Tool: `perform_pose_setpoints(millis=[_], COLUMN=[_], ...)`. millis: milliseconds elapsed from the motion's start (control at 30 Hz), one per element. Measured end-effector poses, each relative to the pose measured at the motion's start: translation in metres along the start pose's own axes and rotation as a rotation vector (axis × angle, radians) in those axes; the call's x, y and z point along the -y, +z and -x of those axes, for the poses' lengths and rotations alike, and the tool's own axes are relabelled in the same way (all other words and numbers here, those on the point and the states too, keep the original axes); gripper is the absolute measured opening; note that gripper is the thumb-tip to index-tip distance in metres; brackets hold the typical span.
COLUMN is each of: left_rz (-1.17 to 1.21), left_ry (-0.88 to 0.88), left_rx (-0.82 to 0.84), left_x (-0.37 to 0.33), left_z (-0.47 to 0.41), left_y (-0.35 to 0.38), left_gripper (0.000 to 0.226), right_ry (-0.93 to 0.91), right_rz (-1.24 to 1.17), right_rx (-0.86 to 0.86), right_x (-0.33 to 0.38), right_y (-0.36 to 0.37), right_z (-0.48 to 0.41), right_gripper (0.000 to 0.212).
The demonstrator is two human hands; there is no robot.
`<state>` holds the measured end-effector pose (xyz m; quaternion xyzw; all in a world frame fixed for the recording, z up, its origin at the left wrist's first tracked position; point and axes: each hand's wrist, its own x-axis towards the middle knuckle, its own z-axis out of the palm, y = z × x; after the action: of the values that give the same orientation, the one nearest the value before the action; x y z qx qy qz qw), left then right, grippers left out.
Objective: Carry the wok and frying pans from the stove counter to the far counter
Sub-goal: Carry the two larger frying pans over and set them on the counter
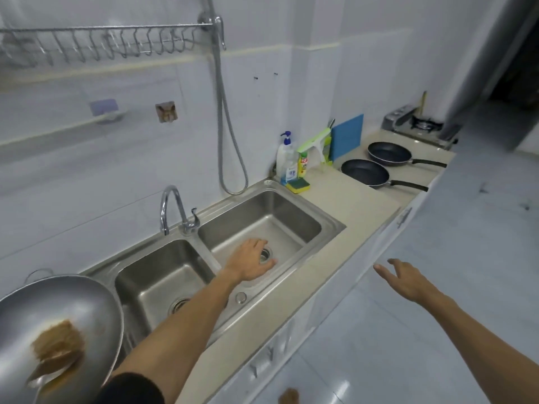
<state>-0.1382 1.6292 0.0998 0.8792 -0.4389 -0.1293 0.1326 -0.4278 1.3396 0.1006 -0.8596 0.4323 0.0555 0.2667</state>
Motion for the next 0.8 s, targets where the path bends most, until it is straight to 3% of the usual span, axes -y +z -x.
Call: perform_pose_setpoints(millis=[433, 800], left_rz=[-0.079, -0.06], left_ry=[0.148, 0.195], left_rx=[0.097, 0.135], left_x=[-0.114, -0.262], left_z=[-0.256, -0.427], left_y=[0.003, 0.068], left_gripper=[0.077, 0.077], right_ry=[0.112, 0.198], right_rz=[-0.072, -0.08], right_rx=[-0.099, -0.114], right_x=[-0.061, -0.198], right_y=[-0.106, -0.194], right_z=[-0.18, -0.307], right_gripper=[0.086, 0.082])
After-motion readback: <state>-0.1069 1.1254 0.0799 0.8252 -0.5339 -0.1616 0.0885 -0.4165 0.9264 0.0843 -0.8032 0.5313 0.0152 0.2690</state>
